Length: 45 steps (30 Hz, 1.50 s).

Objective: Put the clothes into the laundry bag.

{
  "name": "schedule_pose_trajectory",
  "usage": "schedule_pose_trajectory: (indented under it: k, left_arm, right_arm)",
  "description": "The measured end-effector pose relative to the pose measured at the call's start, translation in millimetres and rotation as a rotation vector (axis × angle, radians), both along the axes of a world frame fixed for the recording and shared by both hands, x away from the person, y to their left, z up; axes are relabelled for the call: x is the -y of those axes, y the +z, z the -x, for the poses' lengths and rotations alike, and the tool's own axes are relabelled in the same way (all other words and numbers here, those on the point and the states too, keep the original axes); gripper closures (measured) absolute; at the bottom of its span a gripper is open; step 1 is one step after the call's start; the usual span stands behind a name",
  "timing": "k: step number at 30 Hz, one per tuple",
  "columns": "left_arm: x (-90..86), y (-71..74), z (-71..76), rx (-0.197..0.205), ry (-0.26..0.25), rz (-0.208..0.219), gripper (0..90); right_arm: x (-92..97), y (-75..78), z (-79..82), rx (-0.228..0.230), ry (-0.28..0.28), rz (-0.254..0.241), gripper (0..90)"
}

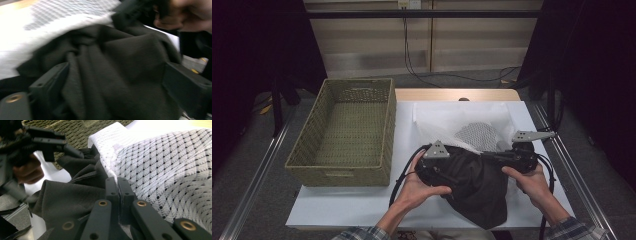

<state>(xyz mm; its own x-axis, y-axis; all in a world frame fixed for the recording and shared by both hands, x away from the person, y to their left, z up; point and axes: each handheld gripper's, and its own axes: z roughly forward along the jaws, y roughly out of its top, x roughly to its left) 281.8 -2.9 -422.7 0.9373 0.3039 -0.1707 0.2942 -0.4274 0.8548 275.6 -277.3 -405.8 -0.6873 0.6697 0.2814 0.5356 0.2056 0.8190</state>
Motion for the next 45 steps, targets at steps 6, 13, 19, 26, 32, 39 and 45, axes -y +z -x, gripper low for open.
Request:
schedule_pose_trajectory:
  k: [6,13,19,26,32,39,45]
  left_arm:
    - [32.3,-15.6,7.0,0.045,-0.009,-0.062,0.0]
    - [41.9,-39.8,-8.2,0.049,0.03,-0.139,23.6]
    - [37.8,-29.1,-7.9,0.063,0.042,-0.156,64.1]
    - [25.0,-6.4,-12.3,0.048,0.092,-0.055,72.4]
    - [44.2,-7.9,-25.0,0.037,0.114,-0.072,73.0]
    - [54.8,-3.8,-37.1,0.038,0.192,-0.071,73.2]
    - [45.1,16.0,-26.9,0.062,0.179,-0.013,74.4]
  right_arm:
    - [1.0,0.0,-1.5,0.002,-0.007,-0.006,88.6]
    - [1.0,4.7,-1.1,0.01,0.003,-0.026,88.6]
    - [-7.2,21.1,0.4,0.041,0.012,-0.04,88.6]
    - [-12.3,39.2,10.2,0.082,0.026,-0.052,88.6]
    - [-19.4,35.1,14.3,0.071,0.032,-0.041,88.6]
    - [-15.3,39.8,25.3,0.073,0.048,-0.065,88.7]
    - [-2.6,43.4,29.0,0.075,0.045,-0.109,88.7]
